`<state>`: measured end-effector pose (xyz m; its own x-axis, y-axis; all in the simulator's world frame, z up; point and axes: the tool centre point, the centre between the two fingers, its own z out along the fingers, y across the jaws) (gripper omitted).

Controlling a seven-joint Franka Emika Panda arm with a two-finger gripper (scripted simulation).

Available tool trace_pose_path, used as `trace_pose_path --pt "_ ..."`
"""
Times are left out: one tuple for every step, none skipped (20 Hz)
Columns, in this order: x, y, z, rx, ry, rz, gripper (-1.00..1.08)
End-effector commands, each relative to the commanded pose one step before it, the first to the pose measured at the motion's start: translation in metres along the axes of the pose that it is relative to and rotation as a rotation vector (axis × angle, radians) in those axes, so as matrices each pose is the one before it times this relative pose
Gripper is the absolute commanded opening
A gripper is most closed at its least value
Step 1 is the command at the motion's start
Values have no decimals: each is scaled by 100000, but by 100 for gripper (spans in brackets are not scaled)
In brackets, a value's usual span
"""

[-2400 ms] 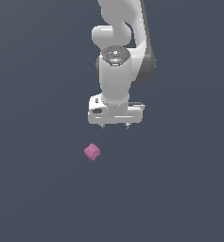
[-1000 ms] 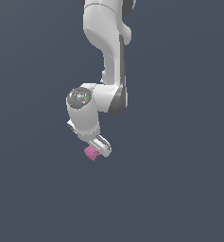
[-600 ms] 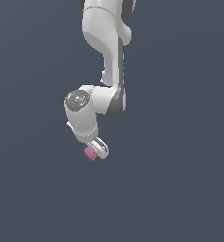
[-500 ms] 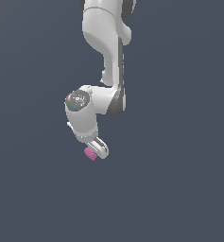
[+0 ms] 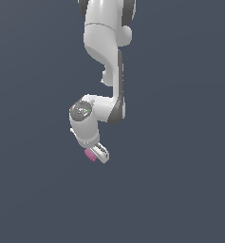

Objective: Pick up the object and move it to a goal position.

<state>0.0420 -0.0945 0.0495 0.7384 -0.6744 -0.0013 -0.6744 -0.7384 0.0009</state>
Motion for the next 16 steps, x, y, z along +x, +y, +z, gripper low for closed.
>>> trace_pose_path --pt "47 -53 677 87 116 43 100" --pt "30 -24 84 0 0 0 100" --pt "38 -23 4 0 0 0 100" --pt "17 -9 -15 0 0 0 100" --pt "0 0 0 0 0 0 -100" --pt "0 0 0 0 0 0 -100" --pt "0 0 0 0 0 0 -100" --pt "0 0 0 0 0 0 -100" --pt "0 0 0 0 0 0 -100" --pt "0 0 0 0 0 0 -100" --pt "0 0 0 0 0 0 -100" --pt "0 0 0 0 0 0 -100" --pt "0 0 0 0 0 0 -100" --pt "0 0 0 0 0 0 -100" --pt "-4 -2 -9 0 0 0 -100" --pt "-15 -9 -22 0 0 0 -100"
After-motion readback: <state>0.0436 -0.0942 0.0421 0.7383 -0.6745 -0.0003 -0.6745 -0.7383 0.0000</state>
